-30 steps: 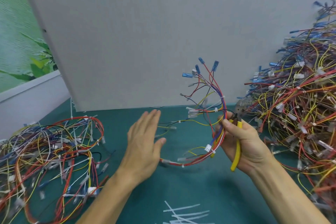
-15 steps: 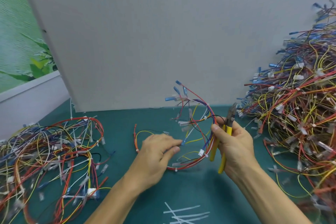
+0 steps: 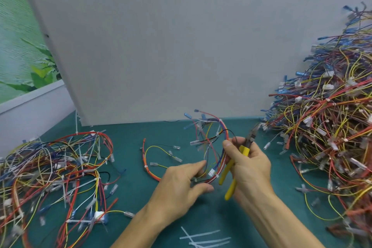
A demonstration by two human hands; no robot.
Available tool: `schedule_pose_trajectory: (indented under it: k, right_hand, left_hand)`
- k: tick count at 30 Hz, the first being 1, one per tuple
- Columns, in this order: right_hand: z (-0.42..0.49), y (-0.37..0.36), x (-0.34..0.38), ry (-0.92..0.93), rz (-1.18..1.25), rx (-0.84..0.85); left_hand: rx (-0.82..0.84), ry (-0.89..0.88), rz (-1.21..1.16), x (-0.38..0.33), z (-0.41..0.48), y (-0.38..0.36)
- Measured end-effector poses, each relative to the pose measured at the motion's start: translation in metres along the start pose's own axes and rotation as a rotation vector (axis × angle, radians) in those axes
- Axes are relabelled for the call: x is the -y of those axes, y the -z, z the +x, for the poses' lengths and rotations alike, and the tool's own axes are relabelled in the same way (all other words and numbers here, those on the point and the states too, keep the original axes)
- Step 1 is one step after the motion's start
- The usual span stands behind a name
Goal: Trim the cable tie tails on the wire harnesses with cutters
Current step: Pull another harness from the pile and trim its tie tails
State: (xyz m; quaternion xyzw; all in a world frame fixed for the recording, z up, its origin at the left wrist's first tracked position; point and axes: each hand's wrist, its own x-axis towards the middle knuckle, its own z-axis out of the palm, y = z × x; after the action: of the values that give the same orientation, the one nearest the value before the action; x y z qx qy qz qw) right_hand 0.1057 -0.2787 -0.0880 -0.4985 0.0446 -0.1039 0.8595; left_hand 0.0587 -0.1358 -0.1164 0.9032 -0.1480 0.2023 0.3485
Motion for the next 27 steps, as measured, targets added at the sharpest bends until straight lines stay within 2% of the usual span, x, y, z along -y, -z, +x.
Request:
schedule_pose_trajectory:
  k: [4, 7, 10, 12, 15, 17, 19, 24, 27]
  right_hand:
    - [-0.011, -0.006, -0.001, -0.047, -0.021, 0.155]
    - [-0.019, -0.008, 0.002, 0.029, -0.134, 0.277]
    - [-0.013, -0.004, 0.007, 0.144, -0.309, 0.223]
    - [-0.008, 0.001, 0.007, 0.137, -0.386, 0.175]
    - [-0.017, -0.002, 0.000, 0.059, -0.435, 0.289]
    - [-0.027, -0.005, -0.010, 0.091, -0.558, 0.356]
    - [-0.032, -0.006, -0.015, 0.139, -0.646, 0.338]
    - [-0.034, -0.004, -0.011, 0.181, -0.585, 0.352]
    - [-0.031, -0.006, -0.011, 0.285, -0.650, 0.270]
  left_hand:
    - [-0.025, -0.002, -0.059, -0.007, 0.000, -0.002]
    - [-0.140, -0.009, -0.077, -0.011, 0.001, -0.002]
    - [-0.285, 0.118, -0.186, -0.006, 0.003, 0.002]
    - [-0.353, 0.158, -0.204, -0.002, 0.004, 0.005]
    - [-0.400, 0.068, -0.072, -0.005, 0.003, 0.005]
    - [-0.392, -0.010, -0.003, -0.008, 0.001, 0.002]
    - [-0.396, -0.045, 0.047, -0.008, 0.000, 0.001]
    - [-0.392, -0.096, 0.093, -0.009, -0.001, 0.002]
    - [-0.377, -0.151, 0.126, -0.012, 0.000, -0.001]
